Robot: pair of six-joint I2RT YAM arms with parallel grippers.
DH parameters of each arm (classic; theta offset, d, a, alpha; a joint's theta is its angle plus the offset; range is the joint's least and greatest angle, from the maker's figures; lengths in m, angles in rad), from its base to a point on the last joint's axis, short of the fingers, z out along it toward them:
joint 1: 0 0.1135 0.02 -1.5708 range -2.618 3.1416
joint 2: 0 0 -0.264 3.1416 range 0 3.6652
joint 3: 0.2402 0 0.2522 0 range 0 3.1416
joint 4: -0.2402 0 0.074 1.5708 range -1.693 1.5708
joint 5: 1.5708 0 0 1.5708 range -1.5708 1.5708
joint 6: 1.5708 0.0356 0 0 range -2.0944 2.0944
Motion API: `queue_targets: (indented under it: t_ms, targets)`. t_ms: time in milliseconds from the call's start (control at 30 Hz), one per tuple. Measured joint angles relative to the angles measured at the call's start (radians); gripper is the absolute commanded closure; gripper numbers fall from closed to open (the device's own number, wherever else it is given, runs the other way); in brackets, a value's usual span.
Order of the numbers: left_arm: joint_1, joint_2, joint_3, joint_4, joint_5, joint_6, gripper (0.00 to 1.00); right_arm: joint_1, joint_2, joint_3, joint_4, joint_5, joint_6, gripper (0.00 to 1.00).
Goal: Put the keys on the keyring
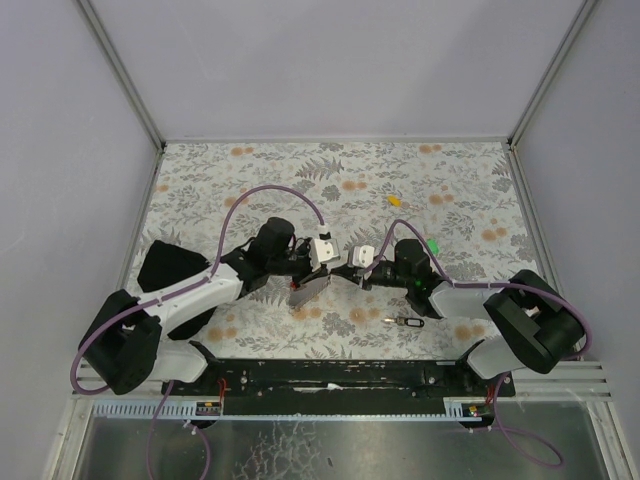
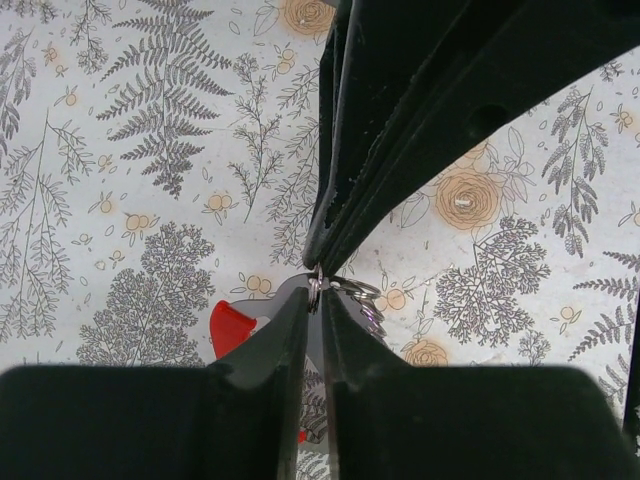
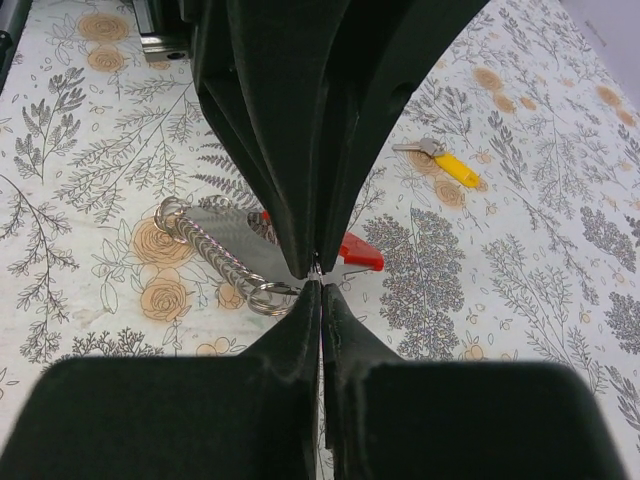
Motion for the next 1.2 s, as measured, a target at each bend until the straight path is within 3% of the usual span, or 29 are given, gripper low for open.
queue_targets:
  t_ms: [100,267,1200]
  targets:
    - [0.0,-0.004,-0.012,0.016,0.005,0.002,0.78,0.0,0.0,0.0,-0.003,-0.004,-0.002,1.0]
    - [0.024,-0.01,-0.053,0.05,0.05,0.007,0.74,-0.001,0.0,0.0,-0.013,-0.025,-0.006,1.0]
    - [0.088,-0.052,-0.164,0.24,0.174,0.025,0.75,-0.006,-0.011,0.022,-0.043,-0.076,-0.021,1.0]
